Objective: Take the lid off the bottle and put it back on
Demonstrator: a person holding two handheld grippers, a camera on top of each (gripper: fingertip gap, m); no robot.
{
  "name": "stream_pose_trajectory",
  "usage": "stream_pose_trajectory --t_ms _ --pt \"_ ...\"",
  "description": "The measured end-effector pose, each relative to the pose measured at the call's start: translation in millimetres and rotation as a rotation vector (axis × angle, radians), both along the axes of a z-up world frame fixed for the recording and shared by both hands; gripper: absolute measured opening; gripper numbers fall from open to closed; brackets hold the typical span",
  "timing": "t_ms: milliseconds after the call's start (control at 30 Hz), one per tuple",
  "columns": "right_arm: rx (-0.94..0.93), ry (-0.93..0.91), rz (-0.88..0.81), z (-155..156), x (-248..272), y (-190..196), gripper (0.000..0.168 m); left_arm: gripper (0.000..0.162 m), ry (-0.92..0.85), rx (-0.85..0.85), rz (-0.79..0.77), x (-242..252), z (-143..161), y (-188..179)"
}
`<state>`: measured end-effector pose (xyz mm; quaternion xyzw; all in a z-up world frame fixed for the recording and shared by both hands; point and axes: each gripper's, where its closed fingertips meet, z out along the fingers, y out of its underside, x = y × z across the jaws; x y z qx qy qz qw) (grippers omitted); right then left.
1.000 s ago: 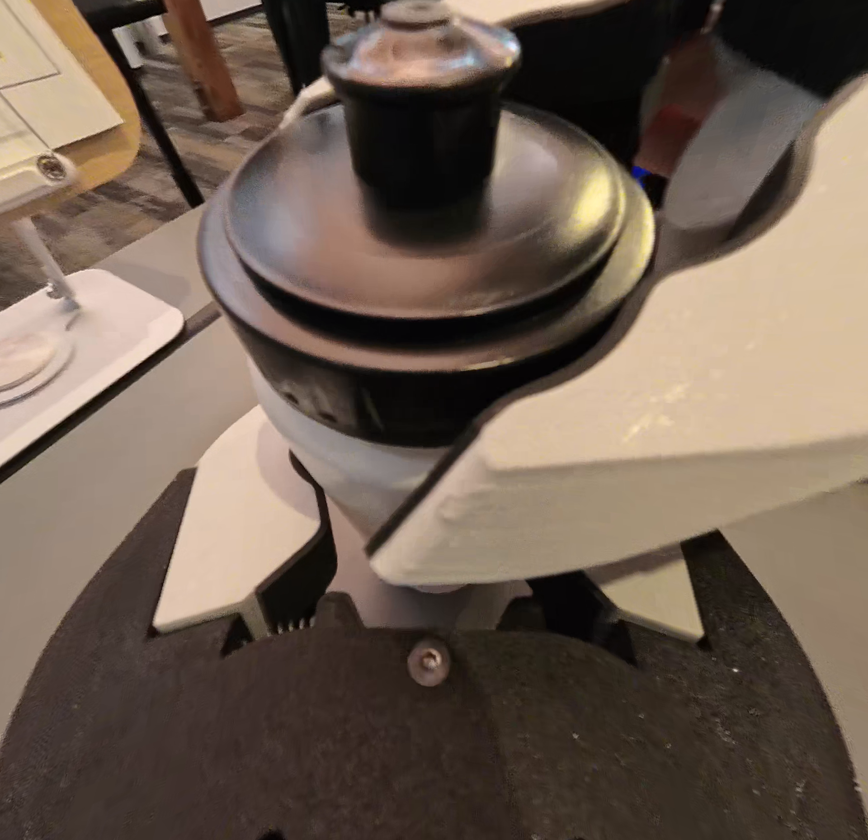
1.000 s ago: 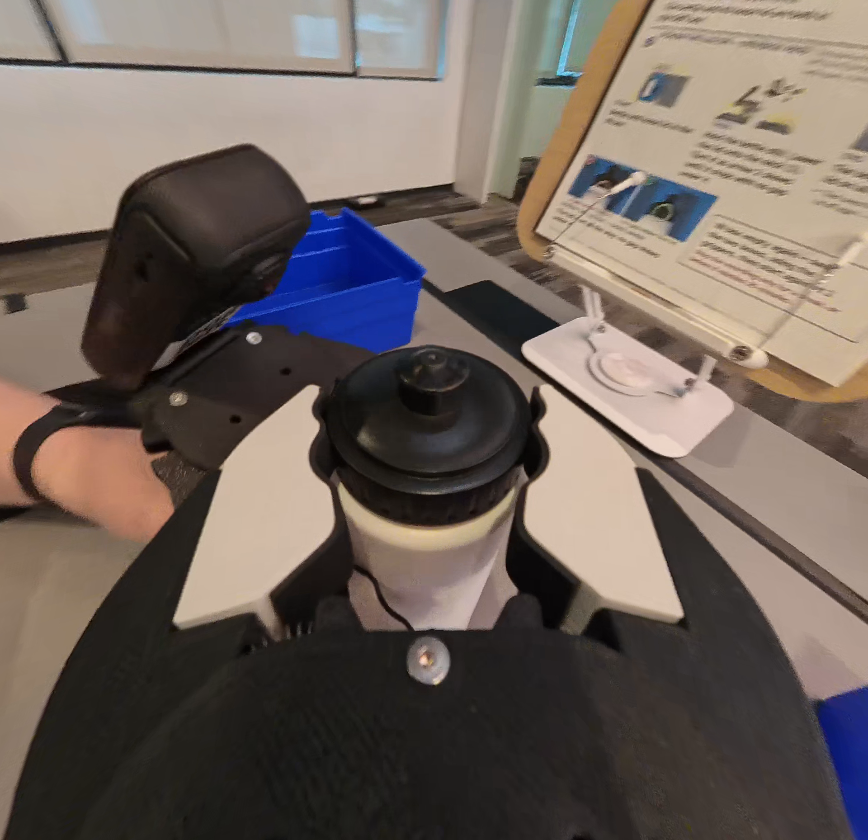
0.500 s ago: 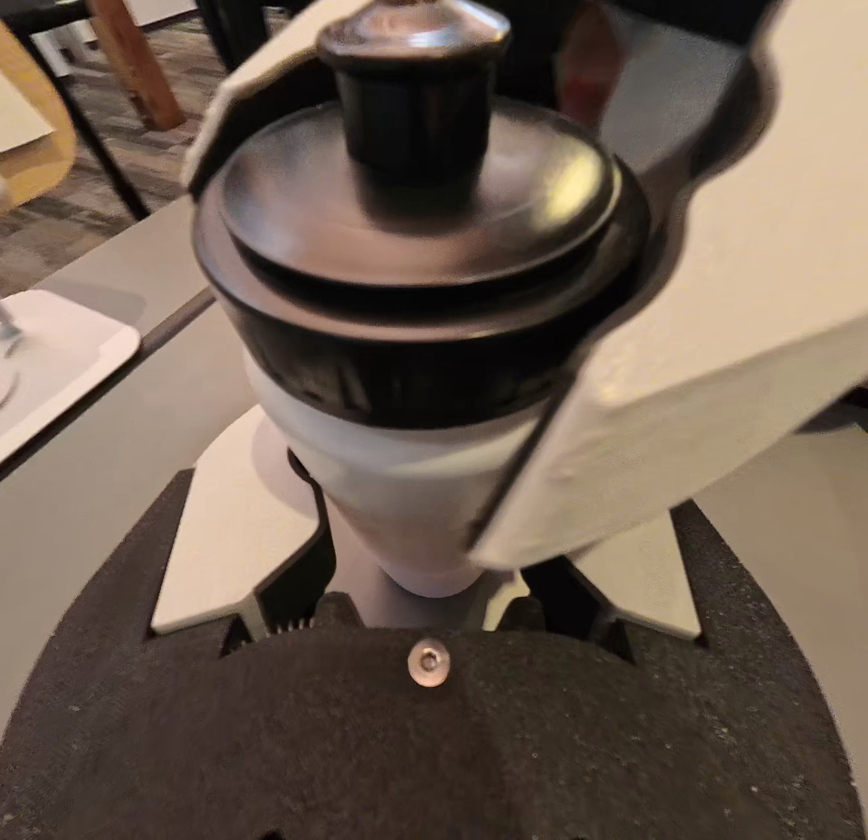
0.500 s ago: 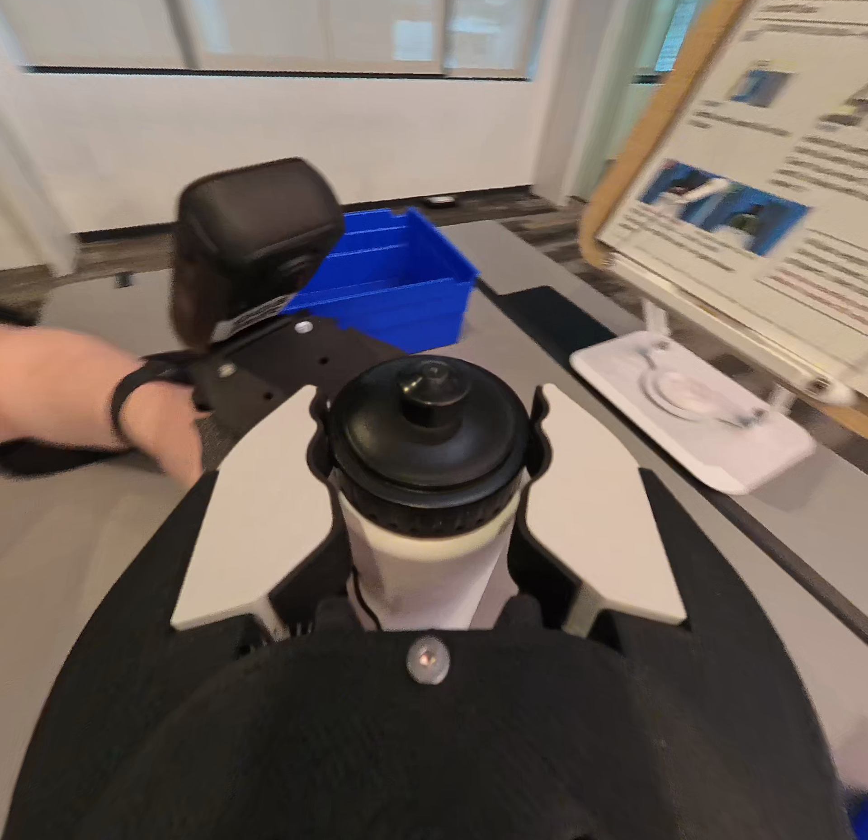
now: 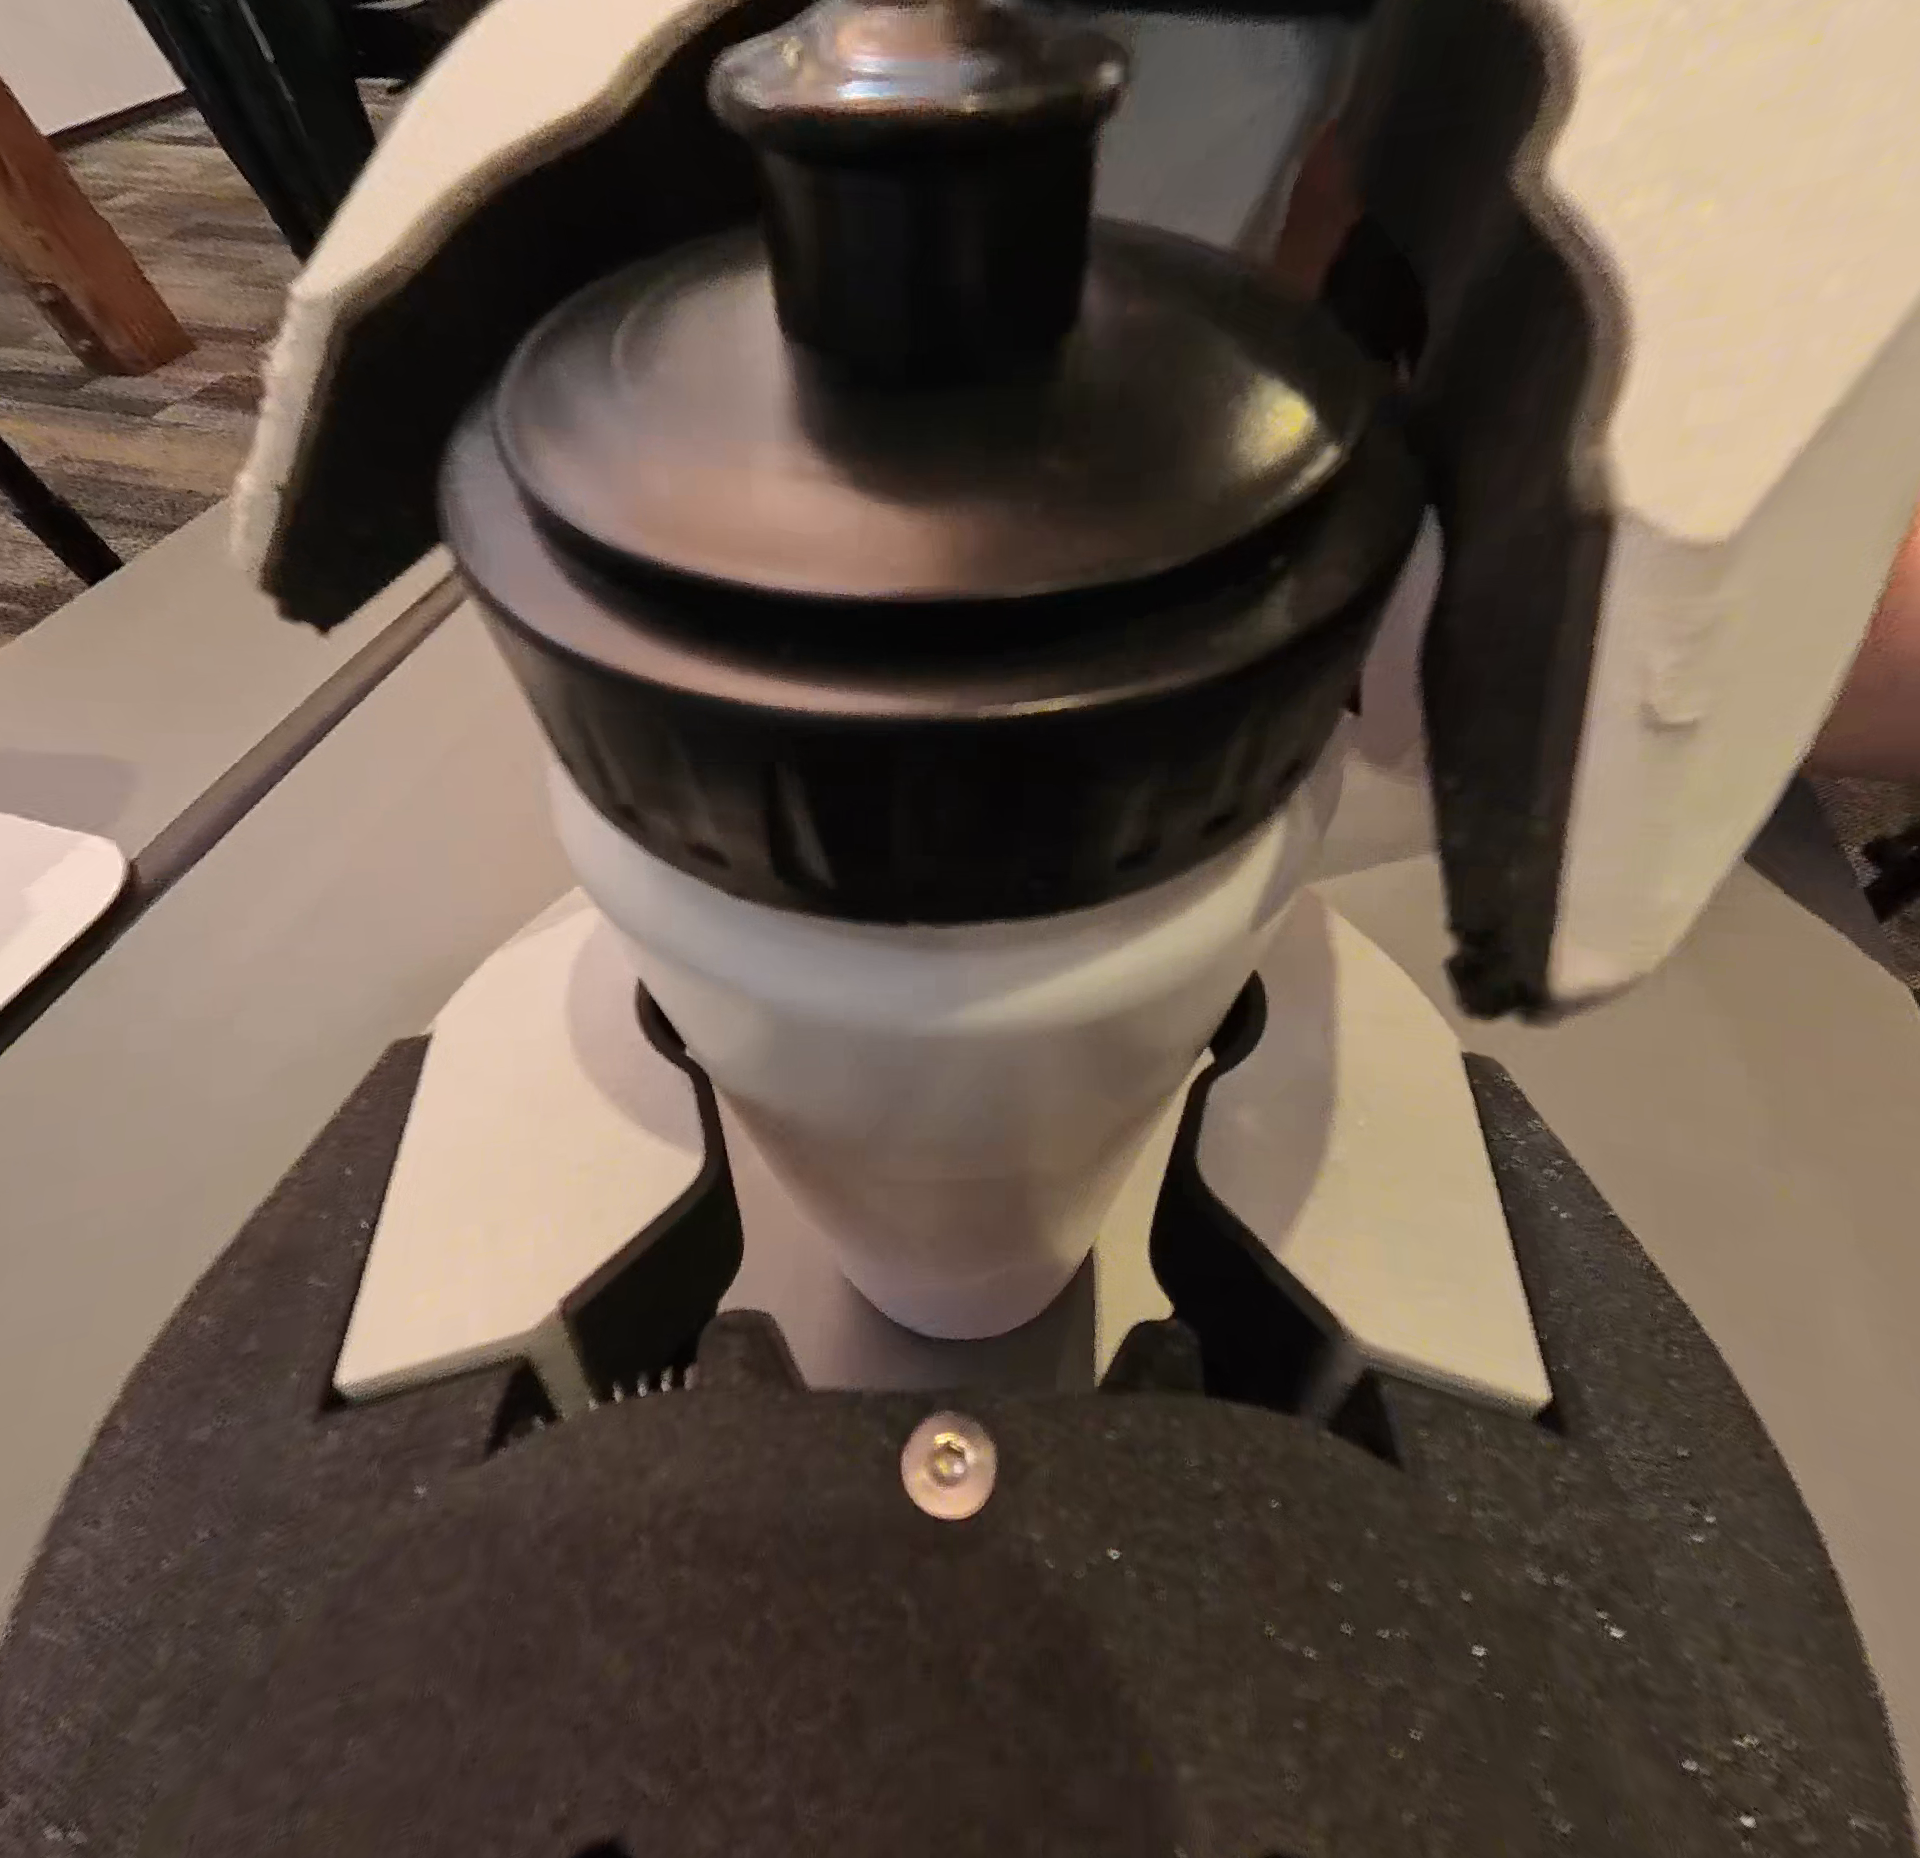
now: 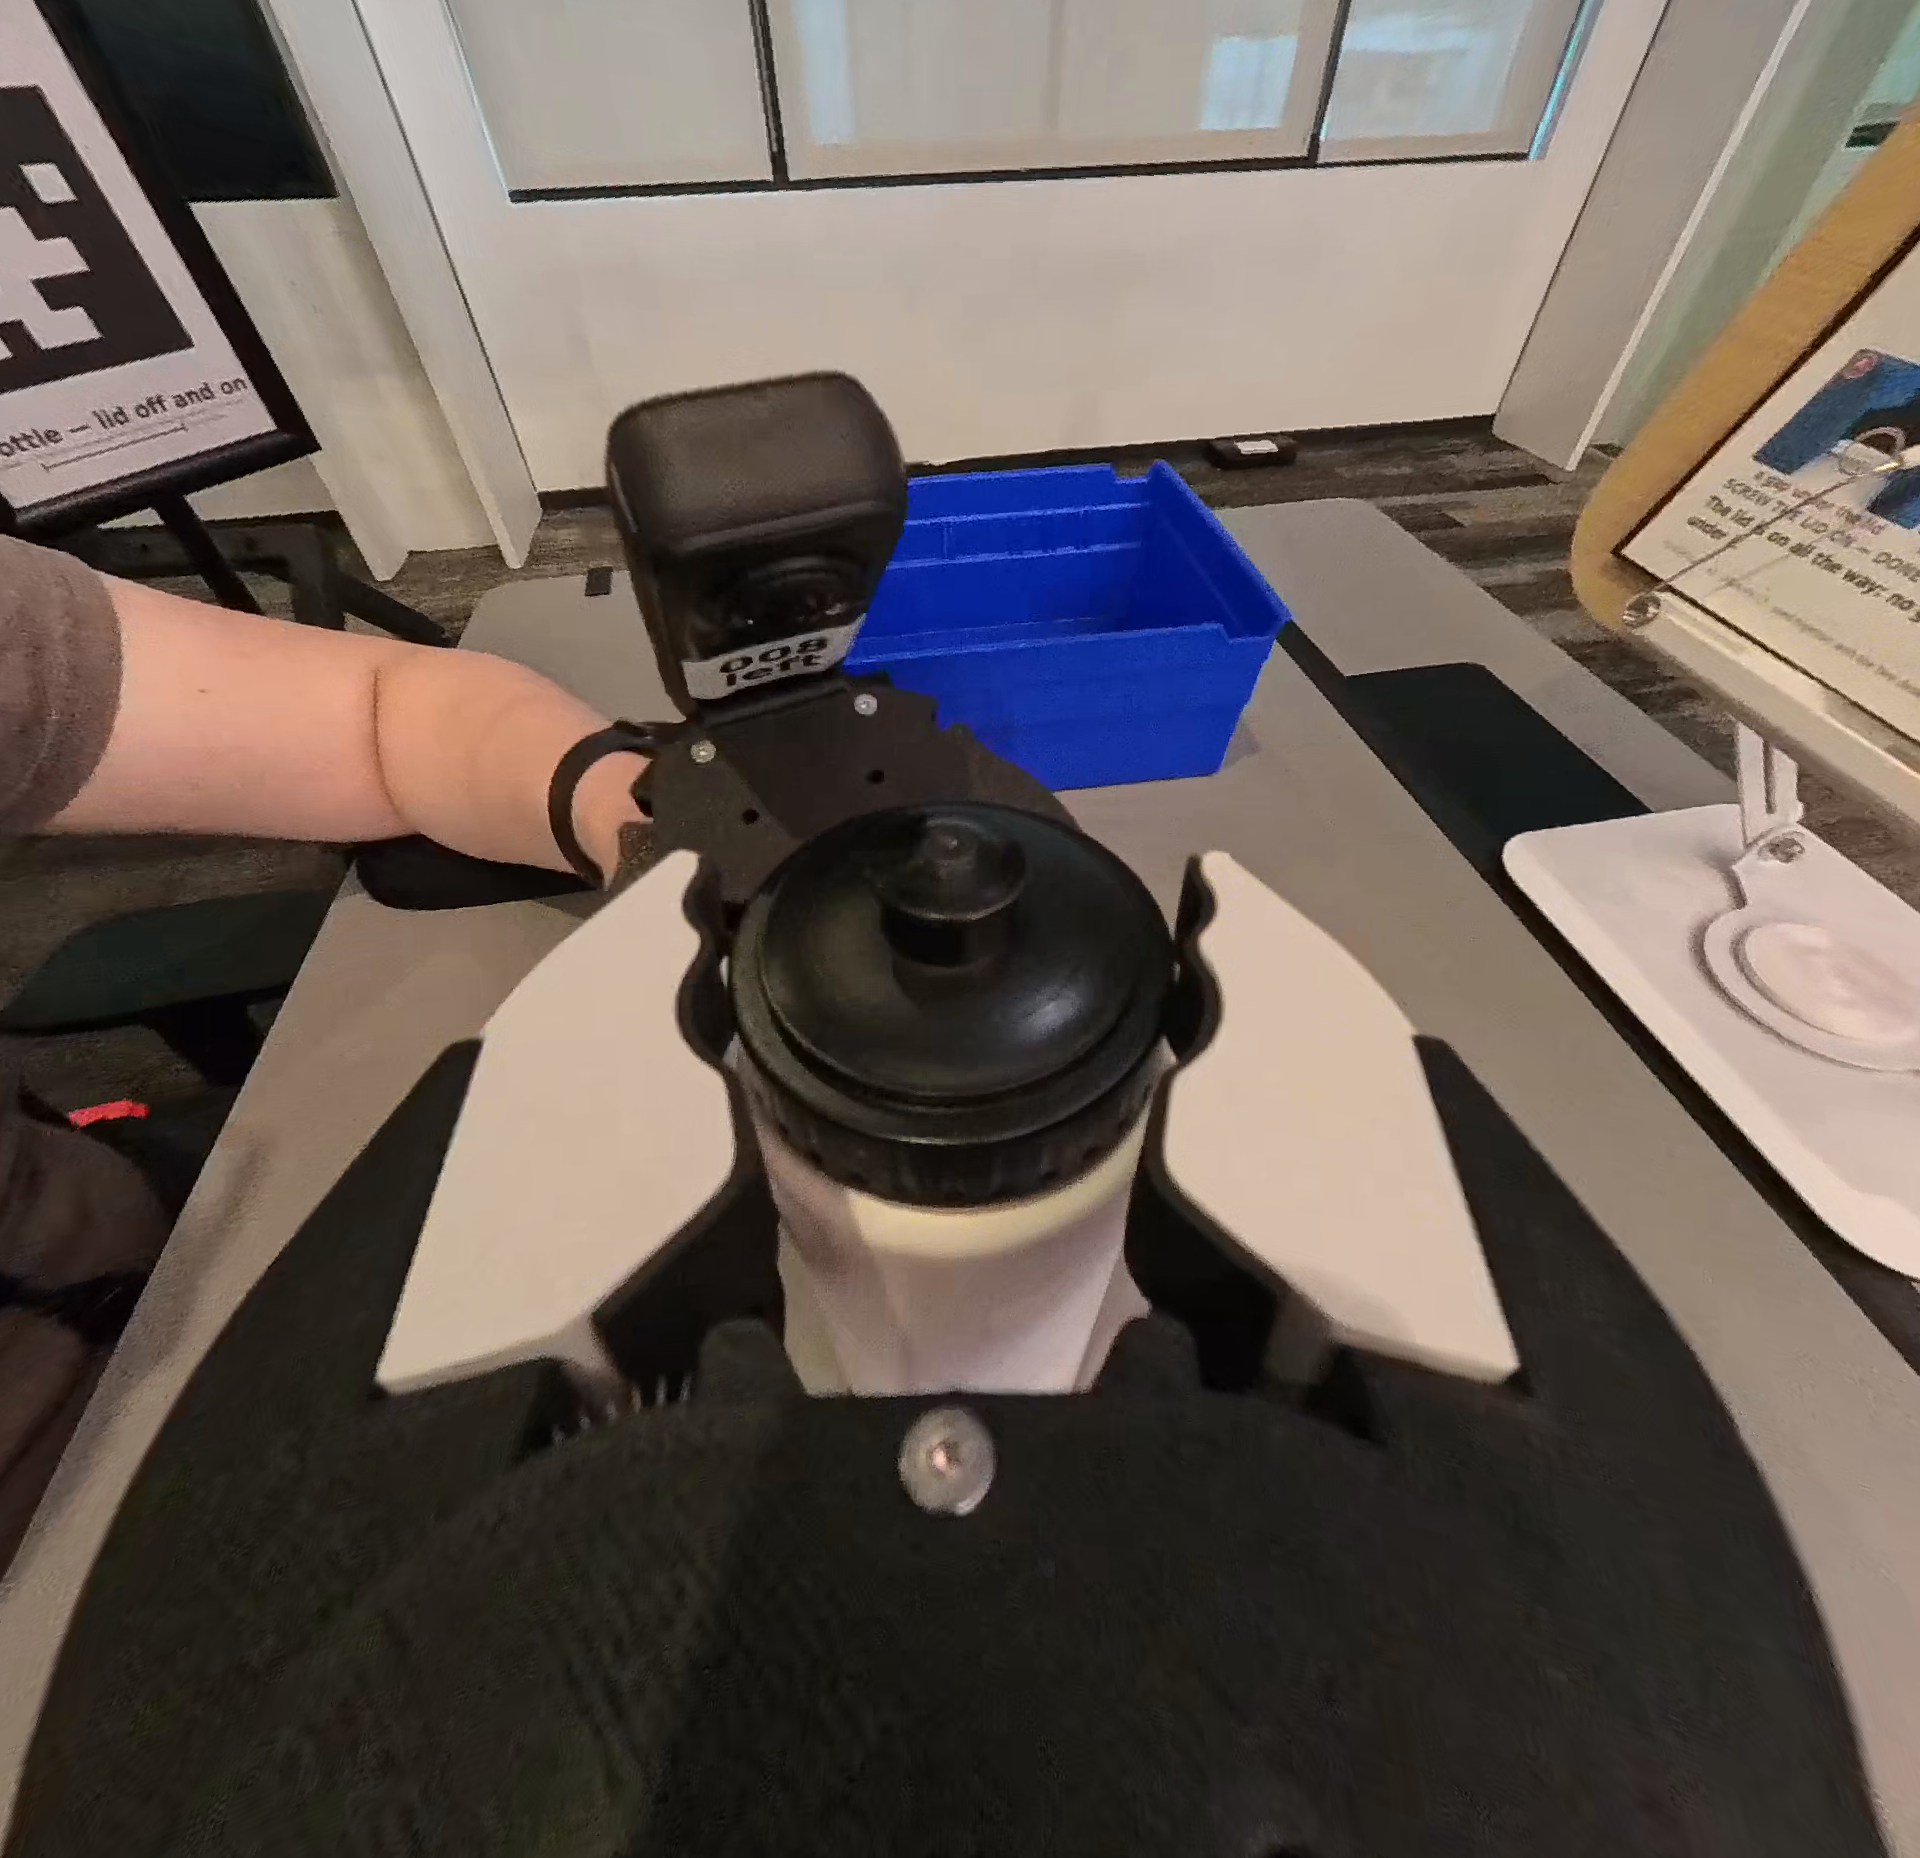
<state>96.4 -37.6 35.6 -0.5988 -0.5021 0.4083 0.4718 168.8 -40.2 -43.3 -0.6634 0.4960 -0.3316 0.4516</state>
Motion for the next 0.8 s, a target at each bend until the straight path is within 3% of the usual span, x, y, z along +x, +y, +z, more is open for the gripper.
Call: stream_pose_trajectory --t_ms 233,367,433,533,667,800 --pt "0.026 0.027 -0.482 1 8 27 0.085 0.101 0.044 0.028 0.262 -7 -1 26" --pt "0.015 0.02 -0.311 3 8 21 0.083 0.1 0.112 0.083 0.215 -9 -6 24" --pt "0.044 0.006 -0.129 2 8 10 0.083 0.1 0.089 0.046 0.125 -7 -7 16" --pt "0.079 -0.021 -0.026 -5 11 3 0.083 0.098 0.069 0.001 0.049 -2 -9 7" --pt "0.078 -0.021 -0.089 -5 8 8 0.084 0.098 0.06 0.001 0.056 -3 -9 10" --pt "0.06 -0.019 -0.378 -8 7 27 0.084 0.098 0.079 0.014 0.231 -11 -9 28"
